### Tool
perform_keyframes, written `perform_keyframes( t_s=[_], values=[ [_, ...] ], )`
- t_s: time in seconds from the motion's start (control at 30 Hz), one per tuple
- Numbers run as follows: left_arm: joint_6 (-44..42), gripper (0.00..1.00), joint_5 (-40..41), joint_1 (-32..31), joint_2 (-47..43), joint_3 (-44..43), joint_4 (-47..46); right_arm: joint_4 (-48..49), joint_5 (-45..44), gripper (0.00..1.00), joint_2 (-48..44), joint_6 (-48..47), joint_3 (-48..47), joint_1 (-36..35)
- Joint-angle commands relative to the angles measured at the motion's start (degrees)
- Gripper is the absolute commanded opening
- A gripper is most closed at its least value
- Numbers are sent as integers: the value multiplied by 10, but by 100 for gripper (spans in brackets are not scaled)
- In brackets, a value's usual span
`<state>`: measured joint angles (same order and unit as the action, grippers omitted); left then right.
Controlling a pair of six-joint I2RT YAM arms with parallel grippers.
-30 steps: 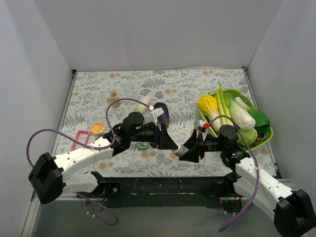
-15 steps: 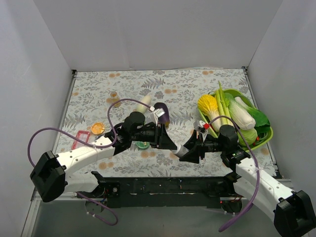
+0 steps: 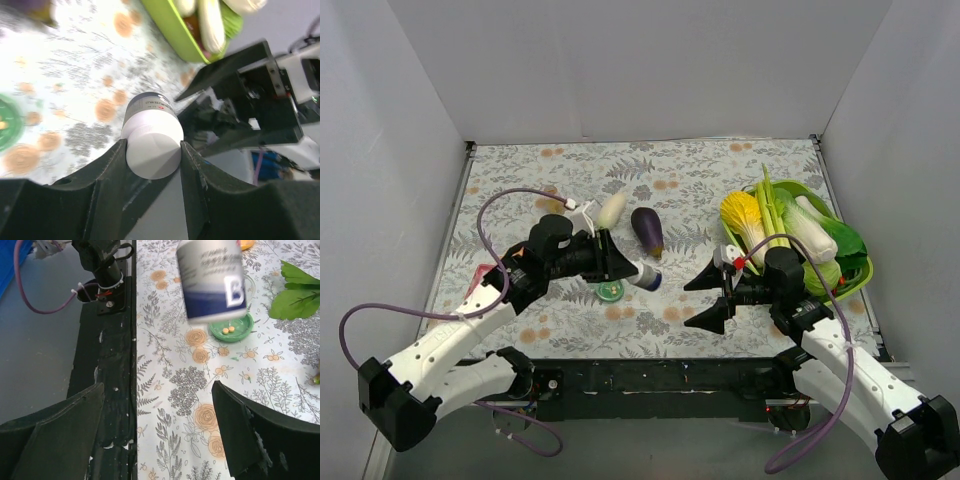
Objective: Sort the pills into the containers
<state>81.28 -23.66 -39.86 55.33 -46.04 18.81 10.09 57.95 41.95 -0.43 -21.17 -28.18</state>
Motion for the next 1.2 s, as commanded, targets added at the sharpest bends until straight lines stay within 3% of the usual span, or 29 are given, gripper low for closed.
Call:
perform_keyframes(
  t_s=[0.0,0.1,0.2,0.47,0.6,0.83,0.87,1.03,1.17],
  values=[
    [-88,0,153,41,-11,-96,163,-68,-20,95,-12,-86,-32,1],
    [-125,0,255,80,10,-138,223,-100,-43,95,-9,-121,-43,3],
    [-175,0,301,132,51,-179,250,-138,-70,95,-1,-150,-61,4],
    [-255,0,289,319,170,-155,147,-219,-115,96,24,-202,-106,12],
    [-268,0,301,358,241,-155,102,-282,-123,96,39,-248,-129,15],
    [-274,1,355,365,332,-179,58,-290,-120,96,55,-255,-128,16],
    [-275,6,361,367,340,-183,59,-291,-118,96,56,-255,-129,18],
    [-270,44,355,370,367,-206,63,-306,-111,96,59,-271,-134,18],
    [-263,56,338,371,370,-222,82,-312,-100,96,66,-283,-135,18]
  ],
)
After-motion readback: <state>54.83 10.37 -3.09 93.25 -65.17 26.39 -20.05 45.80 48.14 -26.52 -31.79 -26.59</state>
